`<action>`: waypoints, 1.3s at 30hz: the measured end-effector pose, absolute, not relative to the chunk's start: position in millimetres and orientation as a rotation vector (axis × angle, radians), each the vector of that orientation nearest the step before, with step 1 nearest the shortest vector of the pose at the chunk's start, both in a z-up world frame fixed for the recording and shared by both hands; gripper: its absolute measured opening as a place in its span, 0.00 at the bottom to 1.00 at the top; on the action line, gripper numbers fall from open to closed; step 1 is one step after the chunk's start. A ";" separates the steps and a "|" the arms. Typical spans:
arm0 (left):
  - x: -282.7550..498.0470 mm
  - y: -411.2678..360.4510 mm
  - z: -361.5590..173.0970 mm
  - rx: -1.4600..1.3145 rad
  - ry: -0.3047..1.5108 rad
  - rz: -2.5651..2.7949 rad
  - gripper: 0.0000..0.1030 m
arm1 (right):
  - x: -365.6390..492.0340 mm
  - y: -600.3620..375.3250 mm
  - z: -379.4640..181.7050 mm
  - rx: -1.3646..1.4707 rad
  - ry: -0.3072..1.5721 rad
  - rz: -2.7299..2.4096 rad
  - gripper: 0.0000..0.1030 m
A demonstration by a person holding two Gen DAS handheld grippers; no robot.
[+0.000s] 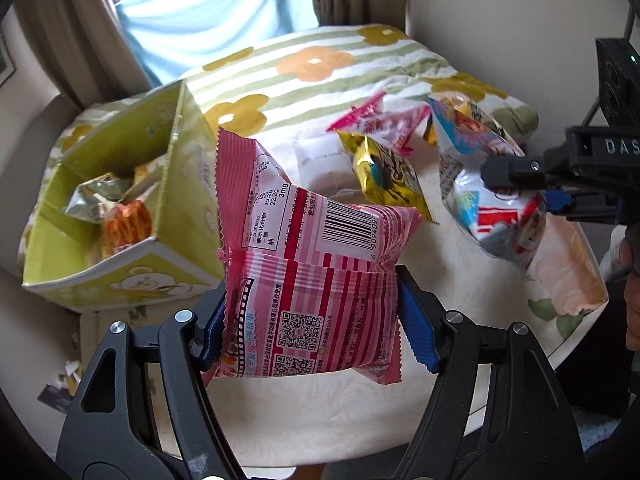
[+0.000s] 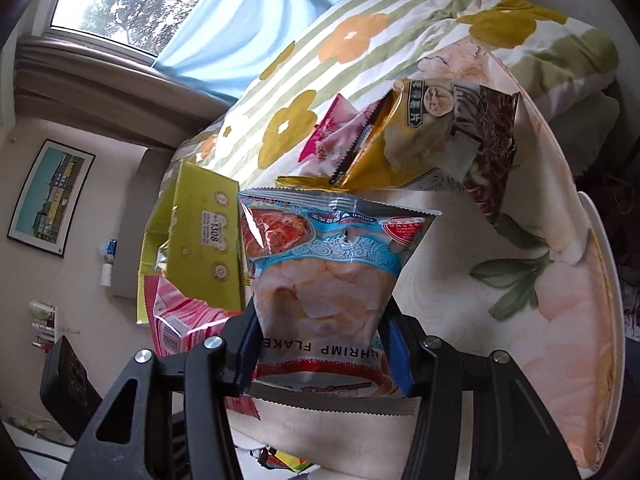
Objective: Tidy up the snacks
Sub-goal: 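Grip the pink packet with the left tool while the right tool grips the shrimp-flake bag, then carry both packets over the box and release them inside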
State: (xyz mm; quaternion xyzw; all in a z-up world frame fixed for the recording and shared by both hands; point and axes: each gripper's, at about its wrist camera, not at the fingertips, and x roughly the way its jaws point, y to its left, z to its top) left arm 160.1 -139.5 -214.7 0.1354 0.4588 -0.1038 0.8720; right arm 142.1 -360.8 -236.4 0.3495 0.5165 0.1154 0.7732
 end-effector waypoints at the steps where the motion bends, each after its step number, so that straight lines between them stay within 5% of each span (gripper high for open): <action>1: 160.0 -137.8 -209.4 0.274 0.947 -0.206 0.67 | 140.2 -362.0 -232.0 0.750 1.111 0.259 0.48; 20: 164.6 -40.1 -120.5 0.056 0.738 0.048 0.67 | 173.8 -301.1 -164.1 0.554 1.001 0.489 0.48; 39: 292.5 152.4 -140.5 -0.031 0.881 0.073 0.67 | 280.8 -108.0 -150.6 0.458 1.021 0.573 0.48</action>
